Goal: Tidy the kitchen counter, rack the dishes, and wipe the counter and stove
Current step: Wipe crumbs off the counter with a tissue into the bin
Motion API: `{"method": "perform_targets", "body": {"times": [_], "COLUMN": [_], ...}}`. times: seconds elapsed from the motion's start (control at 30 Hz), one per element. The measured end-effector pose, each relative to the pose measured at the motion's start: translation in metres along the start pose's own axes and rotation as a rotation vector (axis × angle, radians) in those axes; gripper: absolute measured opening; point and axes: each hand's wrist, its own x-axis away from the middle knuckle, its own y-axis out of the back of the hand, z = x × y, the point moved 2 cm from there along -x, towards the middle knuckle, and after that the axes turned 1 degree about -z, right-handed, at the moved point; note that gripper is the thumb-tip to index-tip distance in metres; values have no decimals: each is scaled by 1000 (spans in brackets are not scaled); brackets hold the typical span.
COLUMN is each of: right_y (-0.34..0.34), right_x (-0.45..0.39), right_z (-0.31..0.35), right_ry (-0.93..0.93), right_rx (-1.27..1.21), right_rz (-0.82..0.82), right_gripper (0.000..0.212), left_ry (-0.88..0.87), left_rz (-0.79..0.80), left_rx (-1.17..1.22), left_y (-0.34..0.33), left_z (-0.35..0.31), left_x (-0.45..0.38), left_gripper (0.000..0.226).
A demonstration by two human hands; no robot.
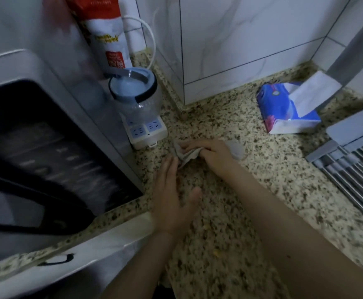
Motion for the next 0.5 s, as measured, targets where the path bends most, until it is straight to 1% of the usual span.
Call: {"method": "perform_targets", "body": {"times": [0.13, 0.2, 0.27, 0.37, 0.43, 0.5], "right_y": [1, 3, 4, 9, 9, 11], "right_x": [40, 67, 101, 143, 171, 193], "right_z": [10, 9, 10, 14, 16, 15], "right_ry": [-99, -125, -145, -163, -162, -180], "right_rx": [-62, -102, -177, -314, -368, -417], "right_rz": [-11, -41, -74, -70, -46, -70], "right_gripper": [45, 48, 50, 53, 48, 45], "left_ry": [-18, -37, -73, 19, 50, 83], "left_rz": [-34, -32, -67, -143, -181, -240], "left_rx": [13, 50, 88, 151, 163, 217], "left_y": [6, 8, 14, 25, 33, 37], "left_z": [-5, -5, -1, 2, 2, 4], "left_x": [-1, 1, 13, 45, 75, 97], "left_gripper": [89, 85, 73, 57, 50, 42]}}
